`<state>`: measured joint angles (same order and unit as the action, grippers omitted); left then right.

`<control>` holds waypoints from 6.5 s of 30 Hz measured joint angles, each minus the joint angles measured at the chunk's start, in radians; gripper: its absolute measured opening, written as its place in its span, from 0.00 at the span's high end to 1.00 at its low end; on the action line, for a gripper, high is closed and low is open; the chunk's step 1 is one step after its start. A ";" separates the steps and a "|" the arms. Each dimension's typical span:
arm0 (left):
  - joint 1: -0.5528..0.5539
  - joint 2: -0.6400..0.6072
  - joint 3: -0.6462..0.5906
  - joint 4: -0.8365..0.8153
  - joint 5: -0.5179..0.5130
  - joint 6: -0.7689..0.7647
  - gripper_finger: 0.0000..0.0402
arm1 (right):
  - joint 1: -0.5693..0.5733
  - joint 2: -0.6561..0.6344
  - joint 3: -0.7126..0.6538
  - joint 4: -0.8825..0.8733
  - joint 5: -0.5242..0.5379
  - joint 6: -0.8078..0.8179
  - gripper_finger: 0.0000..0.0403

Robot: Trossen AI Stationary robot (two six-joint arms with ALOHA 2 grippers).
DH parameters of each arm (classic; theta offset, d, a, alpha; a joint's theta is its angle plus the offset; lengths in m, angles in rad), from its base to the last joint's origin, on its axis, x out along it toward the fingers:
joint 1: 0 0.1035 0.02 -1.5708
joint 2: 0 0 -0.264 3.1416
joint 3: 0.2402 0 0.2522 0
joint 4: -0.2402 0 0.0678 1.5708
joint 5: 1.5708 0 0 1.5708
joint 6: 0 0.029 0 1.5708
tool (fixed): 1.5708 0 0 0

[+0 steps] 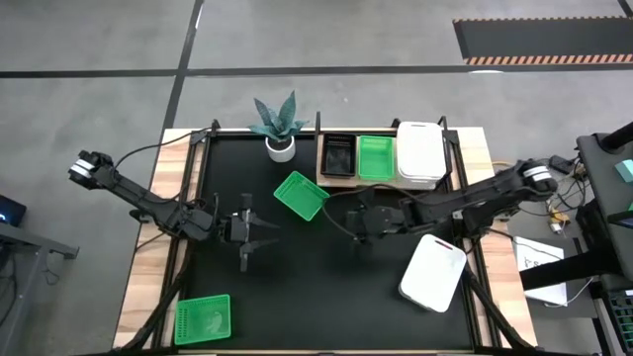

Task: Stack baskets on shelf by color
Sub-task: Stack the top green bin on the green bin on the shelf

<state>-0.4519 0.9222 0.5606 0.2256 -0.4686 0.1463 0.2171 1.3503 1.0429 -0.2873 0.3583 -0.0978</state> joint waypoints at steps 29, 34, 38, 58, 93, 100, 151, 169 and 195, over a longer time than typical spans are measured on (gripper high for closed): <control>0.000 -0.001 -0.002 -0.006 0.000 0.021 0.70 | -0.189 0.297 0.215 -0.128 -0.205 -0.195 0.66; 0.000 -0.001 -0.003 -0.010 0.000 0.022 0.70 | -0.227 0.417 0.331 -0.161 -0.209 -0.300 0.61; 0.000 -0.001 -0.003 -0.015 0.000 0.022 0.70 | -0.257 0.511 0.433 -0.267 -0.210 -0.352 0.60; 0.000 -0.001 -0.003 -0.026 0.000 0.023 0.70 | -0.285 0.658 0.551 -0.365 -0.263 -0.511 0.95; 0.000 0.000 -0.003 -0.024 0.000 0.023 0.70 | -0.118 0.152 0.551 -0.934 0.011 0.167 0.98; 0.000 0.000 -0.003 -0.024 0.000 0.023 0.70 | -0.297 0.162 0.548 -0.964 0.000 0.076 0.98; 0.000 0.000 -0.003 -0.025 0.000 0.022 0.70 | -0.558 0.177 0.333 -0.821 -0.156 -0.201 0.98; 0.000 0.005 -0.003 -0.025 0.000 0.023 0.70 | -0.558 0.177 0.333 -0.821 -0.149 -0.198 0.98; 0.000 0.005 -0.003 -0.025 0.000 0.023 0.70 | -0.558 0.177 0.333 -0.831 -0.119 -0.189 0.76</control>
<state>-0.4519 0.9268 0.5575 0.2008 -0.4690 0.1688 -0.3408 1.5276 1.3762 -1.1182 0.2390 -0.2865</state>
